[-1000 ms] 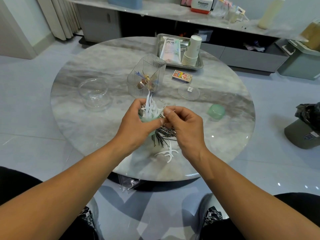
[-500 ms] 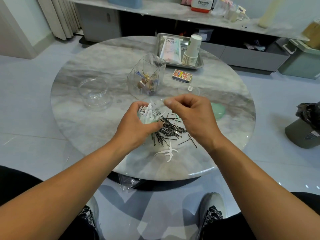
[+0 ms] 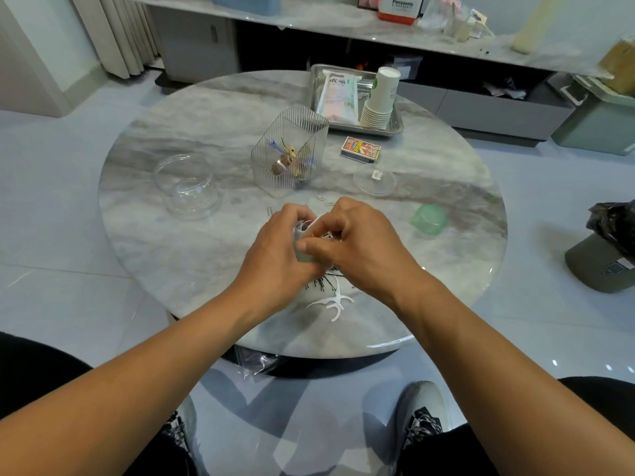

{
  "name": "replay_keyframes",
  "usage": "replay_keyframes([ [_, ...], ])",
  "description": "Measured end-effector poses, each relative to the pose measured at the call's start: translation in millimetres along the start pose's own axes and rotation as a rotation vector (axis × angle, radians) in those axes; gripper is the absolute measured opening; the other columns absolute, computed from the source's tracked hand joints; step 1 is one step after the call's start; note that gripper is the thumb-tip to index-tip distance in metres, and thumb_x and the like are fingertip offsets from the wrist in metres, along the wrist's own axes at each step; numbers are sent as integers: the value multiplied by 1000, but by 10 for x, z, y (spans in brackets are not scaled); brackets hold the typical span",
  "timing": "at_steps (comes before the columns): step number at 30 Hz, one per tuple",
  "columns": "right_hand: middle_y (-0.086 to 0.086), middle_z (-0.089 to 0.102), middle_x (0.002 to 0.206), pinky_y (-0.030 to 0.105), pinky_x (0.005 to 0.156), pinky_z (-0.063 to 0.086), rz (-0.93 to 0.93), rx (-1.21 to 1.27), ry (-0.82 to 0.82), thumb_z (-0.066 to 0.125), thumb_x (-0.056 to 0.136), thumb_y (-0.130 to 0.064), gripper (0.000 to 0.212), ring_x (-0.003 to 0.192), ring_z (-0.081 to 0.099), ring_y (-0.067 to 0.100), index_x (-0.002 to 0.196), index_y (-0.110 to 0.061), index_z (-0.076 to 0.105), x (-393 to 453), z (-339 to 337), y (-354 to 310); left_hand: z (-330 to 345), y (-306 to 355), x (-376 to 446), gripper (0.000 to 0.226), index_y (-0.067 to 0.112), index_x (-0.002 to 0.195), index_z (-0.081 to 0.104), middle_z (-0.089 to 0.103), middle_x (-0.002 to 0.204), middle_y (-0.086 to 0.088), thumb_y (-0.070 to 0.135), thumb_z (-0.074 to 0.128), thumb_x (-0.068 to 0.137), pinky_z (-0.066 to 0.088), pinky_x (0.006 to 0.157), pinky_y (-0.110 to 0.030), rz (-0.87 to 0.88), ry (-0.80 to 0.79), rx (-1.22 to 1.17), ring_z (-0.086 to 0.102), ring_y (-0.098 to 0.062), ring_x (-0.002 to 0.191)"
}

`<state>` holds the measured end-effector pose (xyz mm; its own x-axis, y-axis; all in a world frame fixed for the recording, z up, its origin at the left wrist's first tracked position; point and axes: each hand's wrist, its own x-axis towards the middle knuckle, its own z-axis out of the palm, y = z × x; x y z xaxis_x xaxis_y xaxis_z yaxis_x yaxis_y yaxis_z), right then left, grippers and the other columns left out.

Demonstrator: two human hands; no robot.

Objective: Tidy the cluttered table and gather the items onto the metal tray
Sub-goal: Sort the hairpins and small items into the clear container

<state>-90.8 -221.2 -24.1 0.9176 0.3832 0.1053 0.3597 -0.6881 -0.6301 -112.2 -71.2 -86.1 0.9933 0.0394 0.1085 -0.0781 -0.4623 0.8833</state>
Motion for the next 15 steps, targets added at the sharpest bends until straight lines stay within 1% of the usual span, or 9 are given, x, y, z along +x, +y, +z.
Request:
replay_keyframes([
  [2,-8,55,87,29,81,44,-28,84,199,80,81,-44,20,87,56,8,99,-36,77,1,19,-1,2,8,-7,55,50,99,43,61,98,25,40,85,65,41,63,-17,-18,17,-46,60,4,86],
  [4,-10,61,101,18,82,44,-10,205,379,76,85,-45,30,93,56,1,113,-34,72,32,-13,31,-5,11,-1,58,47,99,43,59,97,32,37,89,65,41,62,-11,-25,34,-91,58,9,82],
  [5,-11,63,109,16,83,45,28,248,388,74,88,-45,33,98,57,-1,119,-34,70,49,-29,54,-7,11,4,58,44,100,44,59,96,32,35,90,65,42,63,-9,-20,37,-107,58,9,81],
  [6,-13,65,115,18,87,48,81,294,349,74,89,-44,36,103,58,-2,122,-33,69,64,-33,76,-10,15,5,58,42,101,44,59,96,31,34,90,66,42,63,-7,-17,38,-121,58,9,80],
  [7,-13,68,116,23,91,51,134,351,290,75,89,-42,37,105,61,0,123,-30,71,71,-23,98,-13,20,6,58,41,101,45,60,95,30,33,90,66,42,63,-7,-13,37,-131,58,9,80],
  [8,-10,72,112,30,94,55,176,414,240,78,88,-38,34,104,66,4,119,-26,74,71,-1,120,-7,22,5,59,41,101,44,60,96,29,33,90,66,44,62,-9,-8,34,-136,59,8,79],
  [10,-5,78,95,41,92,59,208,526,191,80,87,-28,17,93,73,11,102,-20,79,65,50,136,2,17,-6,59,45,101,43,62,97,28,34,89,65,48,61,-15,3,22,-128,61,4,80],
  [12,-5,78,84,41,87,61,183,547,174,80,86,-23,3,83,75,11,88,-20,79,59,74,141,8,12,-11,61,49,102,41,62,100,27,35,88,65,52,62,-20,13,10,-111,63,1,81],
  [15,-6,77,83,38,83,61,164,502,171,81,85,-26,5,81,73,8,84,-22,79,78,38,158,3,11,-9,68,51,108,39,59,106,30,33,89,65,51,67,-16,38,3,-84,64,4,90],
])
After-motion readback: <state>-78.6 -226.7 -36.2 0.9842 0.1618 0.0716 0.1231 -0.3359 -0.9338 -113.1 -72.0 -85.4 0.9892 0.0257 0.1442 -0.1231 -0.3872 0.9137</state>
